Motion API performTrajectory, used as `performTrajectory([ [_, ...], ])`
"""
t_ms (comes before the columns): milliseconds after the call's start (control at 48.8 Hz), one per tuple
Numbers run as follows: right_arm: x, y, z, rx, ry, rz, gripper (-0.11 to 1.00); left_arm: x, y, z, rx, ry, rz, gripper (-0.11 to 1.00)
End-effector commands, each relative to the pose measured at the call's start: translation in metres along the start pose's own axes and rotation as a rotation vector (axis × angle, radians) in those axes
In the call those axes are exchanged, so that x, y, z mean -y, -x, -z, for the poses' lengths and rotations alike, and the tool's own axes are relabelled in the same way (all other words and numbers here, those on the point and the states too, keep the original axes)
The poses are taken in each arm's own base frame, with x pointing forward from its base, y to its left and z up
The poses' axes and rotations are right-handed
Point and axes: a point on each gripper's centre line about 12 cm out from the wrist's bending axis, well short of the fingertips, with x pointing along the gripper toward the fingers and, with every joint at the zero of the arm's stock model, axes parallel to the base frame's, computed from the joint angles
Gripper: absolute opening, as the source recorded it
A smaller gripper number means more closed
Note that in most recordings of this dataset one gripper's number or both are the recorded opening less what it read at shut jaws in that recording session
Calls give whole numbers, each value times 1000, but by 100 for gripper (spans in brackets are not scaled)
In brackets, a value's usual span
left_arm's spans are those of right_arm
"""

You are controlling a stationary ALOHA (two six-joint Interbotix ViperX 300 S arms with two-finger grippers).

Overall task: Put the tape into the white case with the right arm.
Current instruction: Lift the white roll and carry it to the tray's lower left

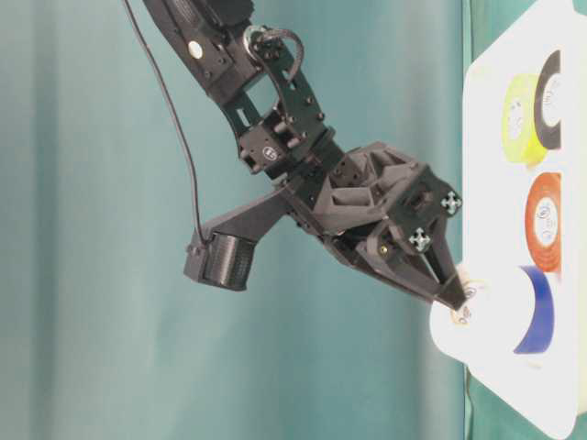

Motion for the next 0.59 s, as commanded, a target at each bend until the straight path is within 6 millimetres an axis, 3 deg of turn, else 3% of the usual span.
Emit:
performTrajectory([
  [0, 2, 5, -19, 72, 1, -14, 2, 0, 0, -4, 11, -1, -1, 0],
  [431, 3, 3, -16, 56, -1, -8, 2, 0, 0, -4, 12, -1, -1, 0],
  [492, 3, 3, -16, 54, -1, -7, 8, 0, 0, -4, 12, -1, -1, 0],
  [574, 3, 3, -16, 55, -2, -6, 27, 0, 0, -4, 12, -1, -1, 0],
])
